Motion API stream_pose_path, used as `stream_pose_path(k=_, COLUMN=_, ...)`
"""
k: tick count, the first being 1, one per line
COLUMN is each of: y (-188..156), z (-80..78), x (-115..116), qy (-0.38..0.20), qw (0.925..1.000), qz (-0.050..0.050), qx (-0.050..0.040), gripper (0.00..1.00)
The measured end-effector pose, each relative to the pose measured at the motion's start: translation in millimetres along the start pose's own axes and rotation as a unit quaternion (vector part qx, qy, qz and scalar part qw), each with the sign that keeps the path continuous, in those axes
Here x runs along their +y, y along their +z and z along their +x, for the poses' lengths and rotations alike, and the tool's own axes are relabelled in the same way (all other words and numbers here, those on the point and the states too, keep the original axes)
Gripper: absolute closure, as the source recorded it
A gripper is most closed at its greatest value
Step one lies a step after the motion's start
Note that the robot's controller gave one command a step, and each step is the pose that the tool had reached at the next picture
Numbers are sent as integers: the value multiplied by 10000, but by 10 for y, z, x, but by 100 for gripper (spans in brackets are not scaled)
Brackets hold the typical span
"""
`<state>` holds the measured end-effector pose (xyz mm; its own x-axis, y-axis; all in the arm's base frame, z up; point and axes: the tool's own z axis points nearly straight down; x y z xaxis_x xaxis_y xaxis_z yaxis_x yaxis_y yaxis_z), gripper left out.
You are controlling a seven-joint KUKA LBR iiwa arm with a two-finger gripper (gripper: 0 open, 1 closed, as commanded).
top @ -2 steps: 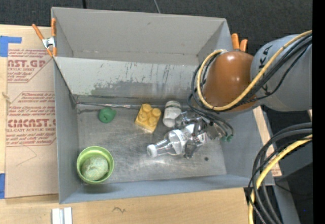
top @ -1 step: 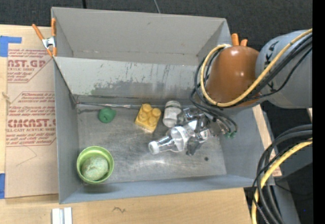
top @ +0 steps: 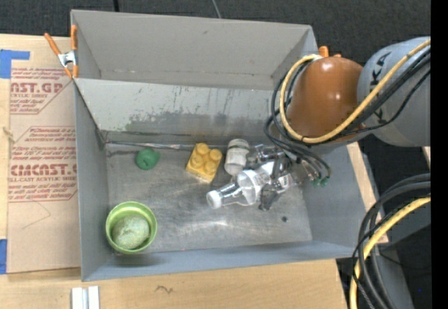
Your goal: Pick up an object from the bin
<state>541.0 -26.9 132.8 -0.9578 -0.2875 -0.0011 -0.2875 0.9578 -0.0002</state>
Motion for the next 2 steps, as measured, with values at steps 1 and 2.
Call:
stream_pose_path(k=1, y=-91, z=-4, x=1, qy=0, qw=10000, qz=6, qx=-16, gripper=100)
stream_pose_path(k=2, y=-180, z=8, x=8, qy=-1, qw=10000, qz=-5, qx=16, gripper=100)
